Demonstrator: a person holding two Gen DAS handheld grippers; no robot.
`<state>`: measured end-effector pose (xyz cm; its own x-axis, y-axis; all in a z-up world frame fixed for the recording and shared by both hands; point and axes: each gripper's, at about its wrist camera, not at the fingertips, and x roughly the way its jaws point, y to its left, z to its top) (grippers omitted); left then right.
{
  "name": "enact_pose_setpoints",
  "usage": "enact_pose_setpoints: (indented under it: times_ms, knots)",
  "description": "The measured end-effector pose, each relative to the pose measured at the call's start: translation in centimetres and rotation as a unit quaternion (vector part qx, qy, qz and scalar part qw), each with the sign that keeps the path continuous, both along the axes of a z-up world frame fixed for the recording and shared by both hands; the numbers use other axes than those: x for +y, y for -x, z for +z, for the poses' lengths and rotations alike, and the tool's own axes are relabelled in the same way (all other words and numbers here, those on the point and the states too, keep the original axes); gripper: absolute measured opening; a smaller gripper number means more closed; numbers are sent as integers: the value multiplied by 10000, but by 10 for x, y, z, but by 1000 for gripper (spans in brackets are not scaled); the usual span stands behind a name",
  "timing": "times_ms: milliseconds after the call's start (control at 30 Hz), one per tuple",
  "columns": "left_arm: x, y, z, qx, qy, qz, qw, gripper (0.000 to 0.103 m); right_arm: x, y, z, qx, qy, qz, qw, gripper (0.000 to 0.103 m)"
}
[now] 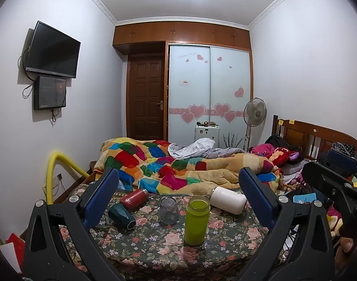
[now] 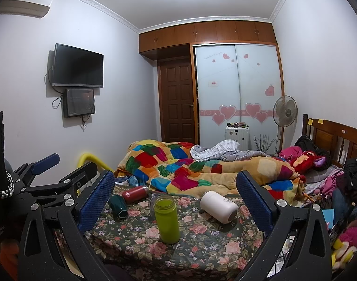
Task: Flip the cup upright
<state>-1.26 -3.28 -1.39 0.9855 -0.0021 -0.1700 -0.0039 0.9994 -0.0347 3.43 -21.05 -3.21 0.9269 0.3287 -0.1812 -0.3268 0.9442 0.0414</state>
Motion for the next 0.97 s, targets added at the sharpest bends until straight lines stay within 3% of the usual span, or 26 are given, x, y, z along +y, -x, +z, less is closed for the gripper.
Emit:
enact_pose_setpoints:
  times_ms: [967]
  knots:
    - [13,-11,-6,137,182,-76,9997,103,5,-12,0,155,37,-95,9998,103]
